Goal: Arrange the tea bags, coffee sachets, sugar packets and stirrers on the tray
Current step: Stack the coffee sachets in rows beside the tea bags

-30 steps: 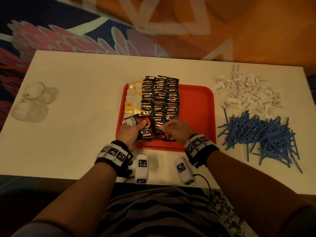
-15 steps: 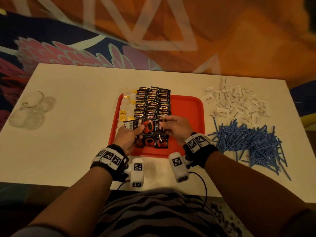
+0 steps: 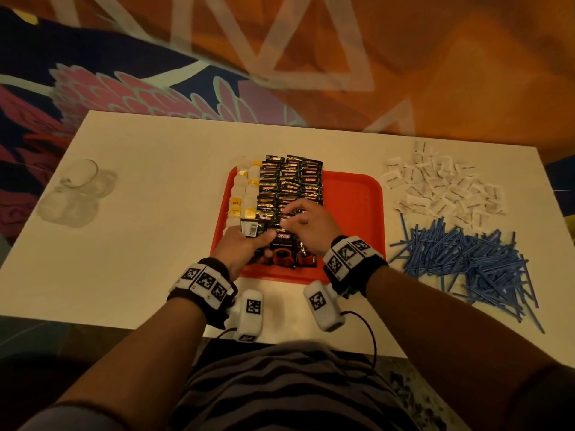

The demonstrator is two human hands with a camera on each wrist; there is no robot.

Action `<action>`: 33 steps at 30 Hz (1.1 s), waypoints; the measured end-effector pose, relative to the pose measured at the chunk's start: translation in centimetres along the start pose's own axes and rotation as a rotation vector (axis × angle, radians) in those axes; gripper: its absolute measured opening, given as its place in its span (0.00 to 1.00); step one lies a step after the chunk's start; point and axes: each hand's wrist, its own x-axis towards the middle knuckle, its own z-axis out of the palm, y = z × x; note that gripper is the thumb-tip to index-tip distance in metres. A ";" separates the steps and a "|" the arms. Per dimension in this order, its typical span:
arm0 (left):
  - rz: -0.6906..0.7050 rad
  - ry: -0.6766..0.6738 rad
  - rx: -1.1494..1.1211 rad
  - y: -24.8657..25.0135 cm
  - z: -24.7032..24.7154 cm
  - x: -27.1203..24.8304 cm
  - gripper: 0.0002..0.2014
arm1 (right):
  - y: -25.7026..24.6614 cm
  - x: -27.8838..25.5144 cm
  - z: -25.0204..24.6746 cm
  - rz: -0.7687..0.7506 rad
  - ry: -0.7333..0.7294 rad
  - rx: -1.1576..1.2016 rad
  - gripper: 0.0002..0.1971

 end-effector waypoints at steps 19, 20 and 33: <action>-0.095 0.252 0.047 -1.1 -1.6 2.8 0.02 | 3.0 0.5 5.3 0.221 0.007 -0.073 0.05; -0.090 0.251 0.061 -1.2 -1.8 2.9 0.04 | 3.2 0.6 5.4 0.222 0.010 -0.122 0.05; -0.200 0.210 0.001 -3.0 -6.1 2.5 0.07 | 8.2 2.3 7.7 0.499 0.093 -0.230 0.08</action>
